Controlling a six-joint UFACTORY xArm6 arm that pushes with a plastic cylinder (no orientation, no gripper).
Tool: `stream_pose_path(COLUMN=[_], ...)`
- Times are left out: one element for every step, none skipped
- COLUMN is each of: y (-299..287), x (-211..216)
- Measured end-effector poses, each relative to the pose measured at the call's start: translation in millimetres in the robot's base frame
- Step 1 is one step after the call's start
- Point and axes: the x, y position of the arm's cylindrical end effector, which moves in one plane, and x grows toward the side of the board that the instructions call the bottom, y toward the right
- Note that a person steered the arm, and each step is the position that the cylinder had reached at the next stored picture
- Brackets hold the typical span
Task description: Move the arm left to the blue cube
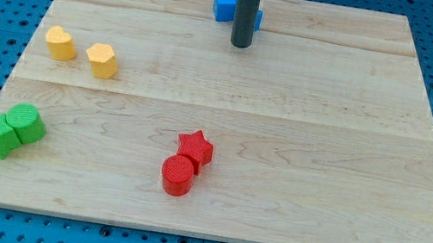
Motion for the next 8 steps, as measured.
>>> stream_pose_path(y=[0.0,-0.9,-0.9,-0.9,-20.9,-50.3,-48.5,-35.4], x=[0.0,0.0,0.0,14.5,68.0,94.6,95.4,98.4])
